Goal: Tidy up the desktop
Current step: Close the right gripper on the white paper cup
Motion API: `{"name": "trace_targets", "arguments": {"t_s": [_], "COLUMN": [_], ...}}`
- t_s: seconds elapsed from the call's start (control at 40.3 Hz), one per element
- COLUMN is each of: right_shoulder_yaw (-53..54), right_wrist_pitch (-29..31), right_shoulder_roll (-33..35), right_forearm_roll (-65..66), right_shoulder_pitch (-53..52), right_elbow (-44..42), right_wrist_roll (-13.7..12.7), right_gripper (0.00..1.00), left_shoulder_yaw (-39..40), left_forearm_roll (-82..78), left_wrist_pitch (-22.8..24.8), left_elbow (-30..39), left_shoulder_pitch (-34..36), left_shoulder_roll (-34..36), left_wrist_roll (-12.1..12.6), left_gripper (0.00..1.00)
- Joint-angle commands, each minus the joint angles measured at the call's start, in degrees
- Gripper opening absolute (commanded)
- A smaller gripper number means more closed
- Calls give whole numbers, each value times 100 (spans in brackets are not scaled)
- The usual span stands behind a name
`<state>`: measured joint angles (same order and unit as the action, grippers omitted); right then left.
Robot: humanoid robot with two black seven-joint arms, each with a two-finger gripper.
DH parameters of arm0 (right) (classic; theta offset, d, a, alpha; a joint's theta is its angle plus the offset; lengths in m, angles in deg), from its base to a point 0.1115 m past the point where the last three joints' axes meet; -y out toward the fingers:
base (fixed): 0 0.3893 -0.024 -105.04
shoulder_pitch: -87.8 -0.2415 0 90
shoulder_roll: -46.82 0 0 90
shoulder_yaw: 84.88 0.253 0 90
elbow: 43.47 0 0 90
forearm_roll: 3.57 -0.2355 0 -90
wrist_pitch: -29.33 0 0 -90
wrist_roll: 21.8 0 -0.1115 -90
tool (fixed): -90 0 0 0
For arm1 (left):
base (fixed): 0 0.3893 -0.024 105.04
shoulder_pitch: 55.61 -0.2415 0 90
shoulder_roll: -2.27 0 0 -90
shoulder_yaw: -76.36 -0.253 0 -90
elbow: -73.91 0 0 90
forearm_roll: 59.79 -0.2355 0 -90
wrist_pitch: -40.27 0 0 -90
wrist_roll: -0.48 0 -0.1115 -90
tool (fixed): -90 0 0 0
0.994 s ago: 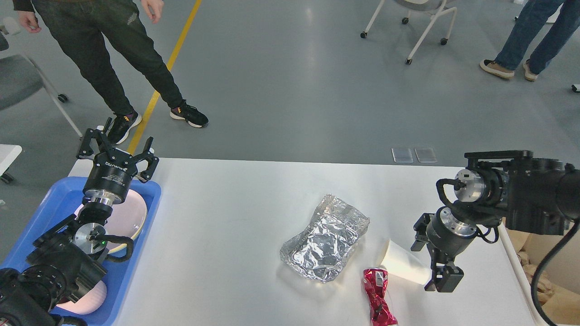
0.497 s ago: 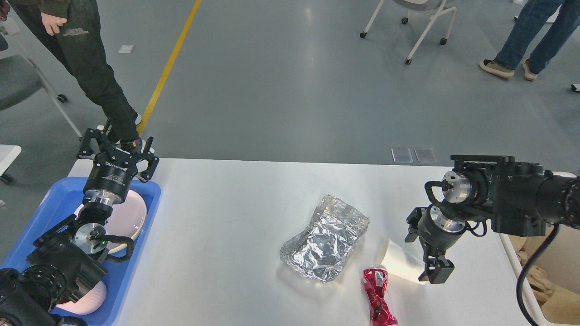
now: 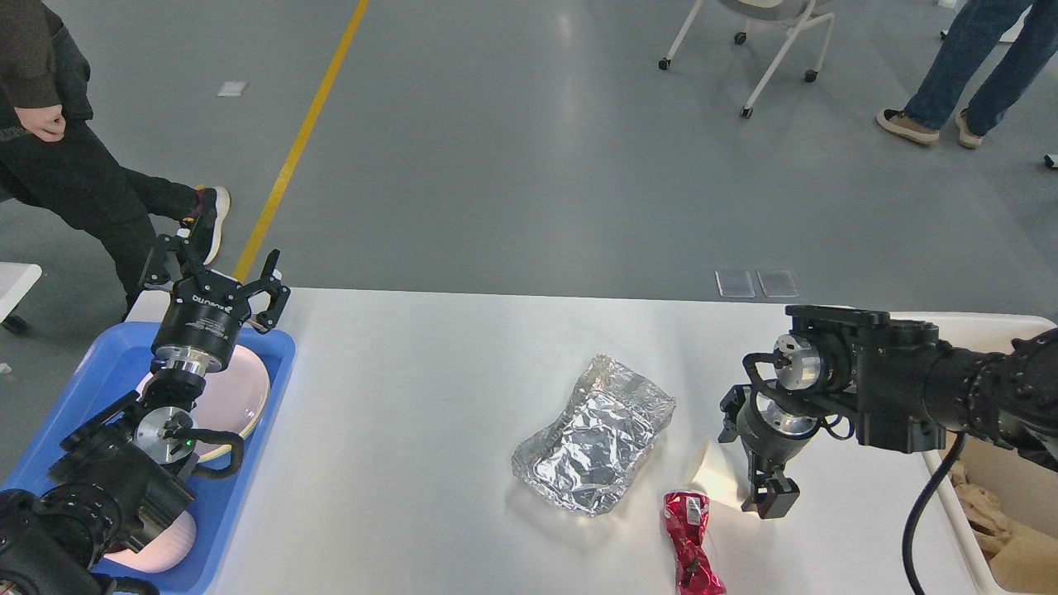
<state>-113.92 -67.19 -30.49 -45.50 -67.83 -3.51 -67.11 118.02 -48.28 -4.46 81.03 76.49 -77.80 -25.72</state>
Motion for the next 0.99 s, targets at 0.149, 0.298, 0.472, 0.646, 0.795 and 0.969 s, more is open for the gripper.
{"name": "trace_targets", "arguments": {"t_s": [0.149,0.298,0.472,0.646,0.795,0.969], "right_shoulder_yaw": [4,13,13,13,-5,-40], "right_wrist_pitch": [72,98,116,300,432,731], "right_shoulder_roll": [-12,-21,-12,6,128,611], "right_forearm_roll": [10,10,18,18,1,1], "right_shoulder_pitch": [51,59,51,-11,-178,-502], "right_elbow": [-41,-33,-6,20,82,310], "right_wrist_roll": [13,13,13,4,-22,-48], "right_gripper": [61,39,26,12,11,12], "left_shoulder_yaw": [0,0,0,0,0,0], "left_forearm_roll": [0,0,0,0,0,0], "left_wrist_pitch": [0,0,0,0,0,0], "left_elbow": [0,0,0,0,0,0], "left_shoulder_pitch": [0,0,0,0,0,0], "left_shoulder_roll": [0,0,0,0,0,0], "left_wrist_roll": [1,-8,1,1,1,-8], "left_gripper": [96,96,96,96,96,96]}}
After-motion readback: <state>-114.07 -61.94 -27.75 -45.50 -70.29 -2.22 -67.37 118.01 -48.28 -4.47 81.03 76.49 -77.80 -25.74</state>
